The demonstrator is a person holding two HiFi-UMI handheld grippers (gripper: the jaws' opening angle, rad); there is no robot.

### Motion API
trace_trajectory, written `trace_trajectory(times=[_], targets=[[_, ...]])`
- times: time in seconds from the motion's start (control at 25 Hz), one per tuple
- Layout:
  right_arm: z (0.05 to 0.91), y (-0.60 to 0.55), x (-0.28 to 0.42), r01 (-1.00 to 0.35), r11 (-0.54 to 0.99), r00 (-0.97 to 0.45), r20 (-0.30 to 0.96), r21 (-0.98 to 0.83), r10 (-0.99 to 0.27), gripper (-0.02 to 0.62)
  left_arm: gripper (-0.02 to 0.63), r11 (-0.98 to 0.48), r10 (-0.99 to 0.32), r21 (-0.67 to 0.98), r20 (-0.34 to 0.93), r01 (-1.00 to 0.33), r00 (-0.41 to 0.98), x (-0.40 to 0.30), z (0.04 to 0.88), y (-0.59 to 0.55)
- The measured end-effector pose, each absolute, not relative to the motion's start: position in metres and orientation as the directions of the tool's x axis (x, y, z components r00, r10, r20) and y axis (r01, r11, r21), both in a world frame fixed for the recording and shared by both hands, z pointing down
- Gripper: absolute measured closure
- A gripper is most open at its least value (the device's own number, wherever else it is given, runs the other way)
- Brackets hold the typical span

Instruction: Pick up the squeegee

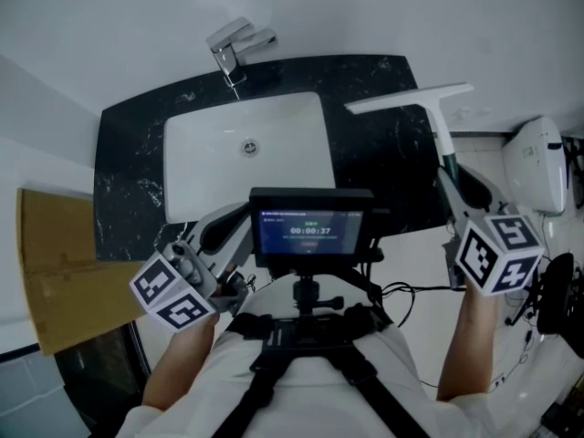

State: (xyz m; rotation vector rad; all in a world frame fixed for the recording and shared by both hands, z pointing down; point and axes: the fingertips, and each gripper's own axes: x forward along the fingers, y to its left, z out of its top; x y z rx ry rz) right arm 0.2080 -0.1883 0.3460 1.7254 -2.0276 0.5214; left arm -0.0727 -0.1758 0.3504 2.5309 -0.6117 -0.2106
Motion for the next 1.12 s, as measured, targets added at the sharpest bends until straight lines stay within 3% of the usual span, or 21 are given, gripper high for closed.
trace_trajectory(times=[1.12], targets=[[0.3485,-0.1898,0.2077,-0.986,0.164,-0.145,0.534,-0.012,-0.833,0.511,0.549,-0.763,-0.454,0.524,-0.016,-0.379,0.891,-0.07,0.3535,-0.1746]])
